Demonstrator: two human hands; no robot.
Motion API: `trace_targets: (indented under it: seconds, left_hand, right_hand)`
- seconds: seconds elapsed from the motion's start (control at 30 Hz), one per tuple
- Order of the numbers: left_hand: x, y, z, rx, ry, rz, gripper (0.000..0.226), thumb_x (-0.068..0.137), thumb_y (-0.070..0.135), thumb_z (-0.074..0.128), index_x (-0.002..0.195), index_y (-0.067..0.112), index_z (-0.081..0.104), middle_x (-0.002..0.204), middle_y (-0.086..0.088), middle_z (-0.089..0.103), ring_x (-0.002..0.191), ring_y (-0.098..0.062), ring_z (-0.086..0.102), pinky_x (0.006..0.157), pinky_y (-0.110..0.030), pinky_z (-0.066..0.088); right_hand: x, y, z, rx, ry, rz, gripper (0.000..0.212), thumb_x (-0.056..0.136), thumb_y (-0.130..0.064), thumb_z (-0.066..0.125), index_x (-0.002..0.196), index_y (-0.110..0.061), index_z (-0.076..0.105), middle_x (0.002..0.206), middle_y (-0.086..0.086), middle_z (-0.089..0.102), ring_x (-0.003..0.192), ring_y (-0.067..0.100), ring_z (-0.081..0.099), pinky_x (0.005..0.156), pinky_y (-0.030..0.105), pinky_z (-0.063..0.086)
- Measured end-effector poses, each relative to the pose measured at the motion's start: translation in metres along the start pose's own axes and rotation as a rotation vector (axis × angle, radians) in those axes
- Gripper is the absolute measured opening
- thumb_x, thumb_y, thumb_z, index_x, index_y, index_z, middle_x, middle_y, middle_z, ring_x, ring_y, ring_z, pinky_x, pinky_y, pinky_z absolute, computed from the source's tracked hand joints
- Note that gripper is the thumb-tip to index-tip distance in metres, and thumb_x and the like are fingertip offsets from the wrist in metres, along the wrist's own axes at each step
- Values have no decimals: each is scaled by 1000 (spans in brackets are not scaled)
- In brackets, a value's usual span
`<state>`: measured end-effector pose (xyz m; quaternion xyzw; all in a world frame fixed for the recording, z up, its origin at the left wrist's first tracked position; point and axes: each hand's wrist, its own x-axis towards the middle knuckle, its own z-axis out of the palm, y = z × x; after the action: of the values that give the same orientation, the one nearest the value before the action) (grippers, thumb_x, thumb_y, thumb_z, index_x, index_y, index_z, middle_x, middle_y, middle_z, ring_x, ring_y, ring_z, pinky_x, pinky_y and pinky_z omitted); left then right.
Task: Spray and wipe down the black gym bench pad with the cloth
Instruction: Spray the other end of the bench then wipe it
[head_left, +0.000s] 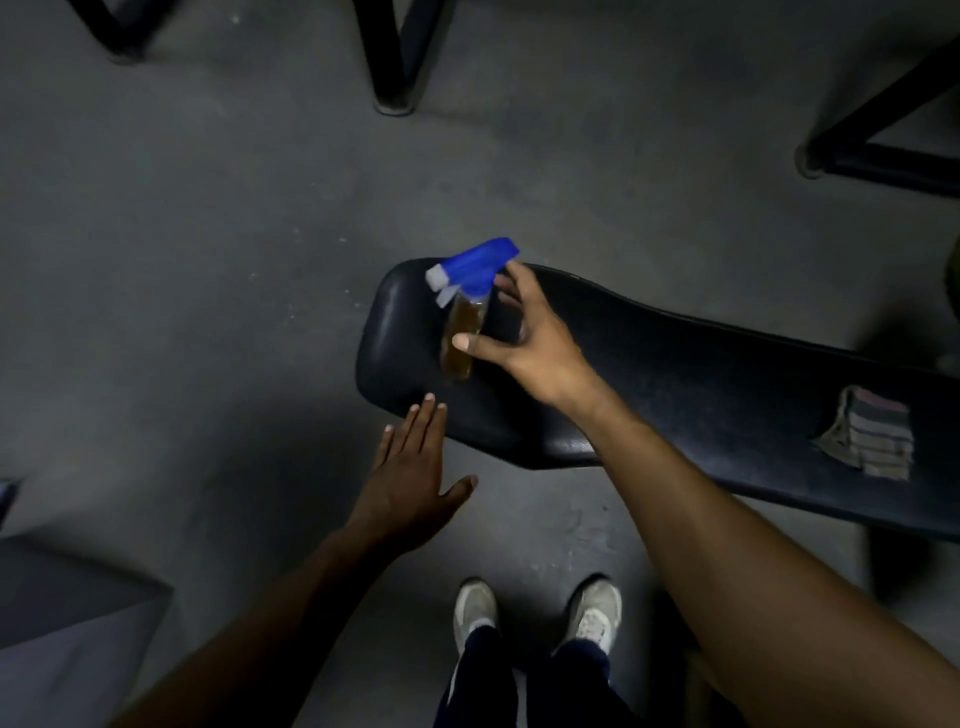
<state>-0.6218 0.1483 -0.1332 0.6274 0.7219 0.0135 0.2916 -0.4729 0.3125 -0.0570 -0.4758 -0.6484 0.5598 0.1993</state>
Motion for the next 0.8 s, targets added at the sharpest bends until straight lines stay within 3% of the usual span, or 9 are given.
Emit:
trace_targets:
  seconds: [0.07, 0.17, 0.27, 0.37, 0.5, 0.57, 0.67, 0.73, 0.8]
  left_hand:
    - [1, -10, 1, -24, 12, -19, 95, 95, 62, 47, 161, 18, -6, 168, 1, -13, 154, -15, -12, 126, -41, -2]
    - [5, -19, 3, -86, 33, -54, 95, 95, 61, 48, 160, 17, -5, 169, 0, -11, 155, -16, -9, 125, -41, -2]
    - [14, -17, 4, -162, 78, -74, 94, 94, 57, 52, 161, 17, -1, 169, -1, -5, 156, -18, -2, 124, -40, -1]
    - [20, -2, -3, -265, 169, -70, 93, 93, 52, 59, 161, 16, 6, 169, -3, 5, 155, -20, 8, 125, -43, 7]
    - [37, 27, -12, -377, 243, -57, 90, 88, 49, 66, 158, 19, 17, 165, -5, 24, 151, -21, 24, 122, -44, 26]
    - [43, 42, -11, -460, 219, -34, 77, 86, 45, 69, 150, 22, 34, 149, -3, 48, 136, -18, 46, 112, -43, 42]
    - [41, 65, -1, -681, 102, 2, 45, 85, 30, 75, 126, 21, 58, 113, 5, 71, 104, -7, 68, 92, -41, 56]
    - [37, 75, 13, -749, -41, 52, 43, 83, 29, 79, 123, 24, 63, 111, 6, 74, 104, -6, 70, 94, -43, 56]
    - [33, 84, 28, -799, -217, 122, 45, 81, 32, 80, 123, 25, 66, 115, 3, 74, 110, -14, 70, 99, -49, 53]
  right_hand:
    - [15, -4, 11, 22, -26, -53, 59, 86, -36, 85, 135, -41, 51, 139, -14, 62, 132, 5, 56, 113, 35, 44]
    - [27, 0, 21, 22, 57, -86, 30, 90, -37, 80, 113, -24, 66, 107, -2, 74, 99, 16, 71, 95, 46, 58]
    - [23, 1, 24, -51, 140, -101, 27, 88, -38, 83, 100, -18, 71, 93, 1, 75, 87, 17, 73, 84, 38, 62]
    - [11, 3, 24, -76, 259, -165, 21, 88, -40, 83, 93, -23, 72, 88, -4, 75, 84, 10, 72, 81, 33, 60]
    - [-12, 5, 16, -35, 383, -91, 28, 86, -51, 81, 74, -30, 66, 72, -4, 71, 72, 11, 71, 75, 44, 61]
    - [-31, 6, 11, -85, 479, -25, 42, 83, -57, 81, 63, -28, 58, 61, -5, 64, 62, 10, 65, 67, 40, 57]
    - [-60, 18, -5, -111, 546, 81, 50, 76, -69, 76, 72, -21, 61, 64, -6, 64, 66, 11, 65, 70, 38, 55]
    - [-78, 36, -21, 12, 441, 106, 46, 74, -66, 77, 83, -25, 59, 70, -13, 62, 70, 7, 62, 71, 37, 53]
    - [-97, 54, -37, 190, 246, 58, 38, 80, -47, 83, 109, -29, 65, 91, -15, 64, 86, 6, 61, 81, 37, 55]
